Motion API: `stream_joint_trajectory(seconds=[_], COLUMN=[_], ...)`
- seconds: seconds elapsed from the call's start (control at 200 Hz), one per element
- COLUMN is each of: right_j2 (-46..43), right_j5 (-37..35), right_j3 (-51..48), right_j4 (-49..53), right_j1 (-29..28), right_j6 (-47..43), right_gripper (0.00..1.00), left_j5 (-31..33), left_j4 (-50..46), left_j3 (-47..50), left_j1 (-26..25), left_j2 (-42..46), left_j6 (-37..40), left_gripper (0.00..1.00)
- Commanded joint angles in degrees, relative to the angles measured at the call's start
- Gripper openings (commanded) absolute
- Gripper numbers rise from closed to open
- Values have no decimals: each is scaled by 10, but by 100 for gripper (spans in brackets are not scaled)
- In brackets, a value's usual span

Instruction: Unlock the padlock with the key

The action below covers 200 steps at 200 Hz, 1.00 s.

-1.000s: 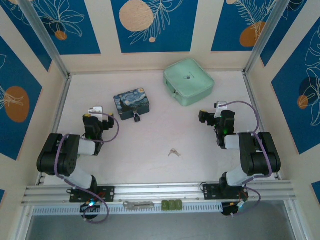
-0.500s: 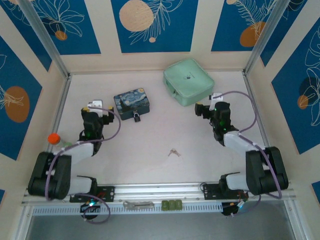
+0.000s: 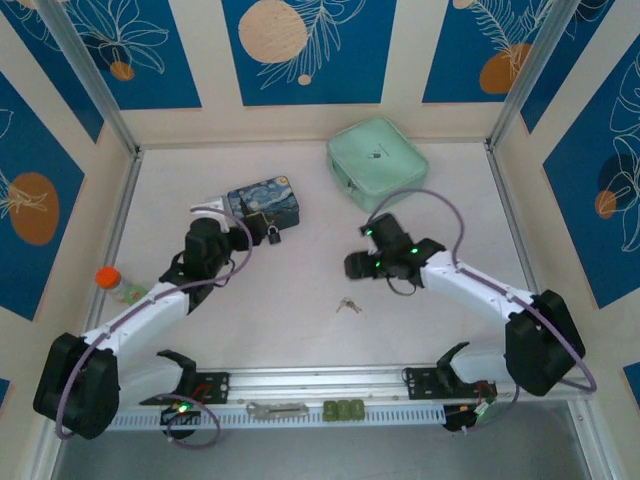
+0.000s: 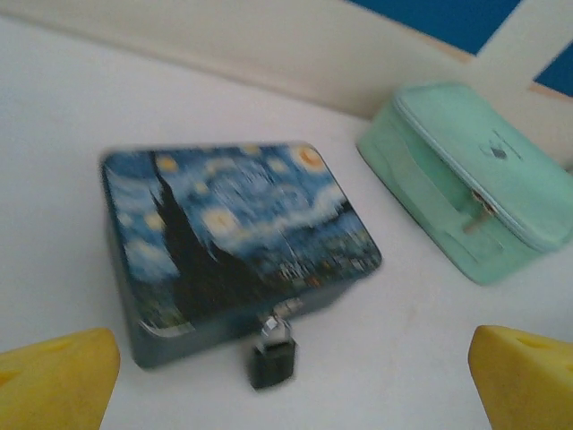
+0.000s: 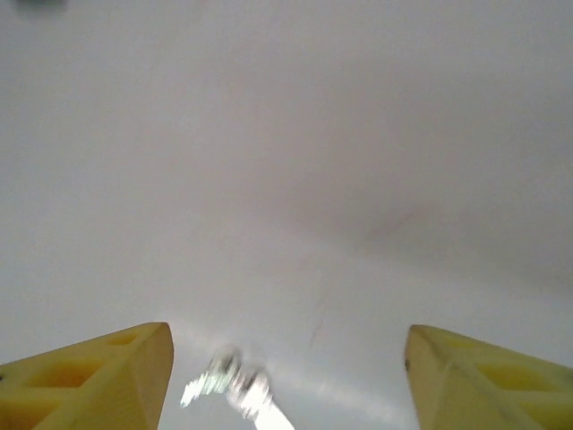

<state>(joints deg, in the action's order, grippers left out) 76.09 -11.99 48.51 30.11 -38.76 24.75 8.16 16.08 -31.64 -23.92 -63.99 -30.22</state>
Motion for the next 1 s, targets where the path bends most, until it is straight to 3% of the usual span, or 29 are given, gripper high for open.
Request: stream_joint_trajectory(seconds=[0.0,0.225,0.455,0.83,0.995], right_j2=[42,170,247,307,322], right_j5=[-25,-92,-118,-110,-50], right_j3=[54,119,132,201,243], right_j4=[164,243,213,118,76], right_j1=[-75,-135,-139,-81,-50], right_j6=[-10,-7,-18,-42,-59], right_gripper=[69,69,69,69,68], left_j5=[-6,11,19,29,17], left_j4=[-32,-35,-40,-51,-48], left_j3=[17,6,11,15,13], left_j1=[-4,-3,-4,-3,-3], left_j2=[-3,3,33,84,90], left_j6=[-72,-67,-68,-76,-83], left_gripper=[99,99,99,99,99])
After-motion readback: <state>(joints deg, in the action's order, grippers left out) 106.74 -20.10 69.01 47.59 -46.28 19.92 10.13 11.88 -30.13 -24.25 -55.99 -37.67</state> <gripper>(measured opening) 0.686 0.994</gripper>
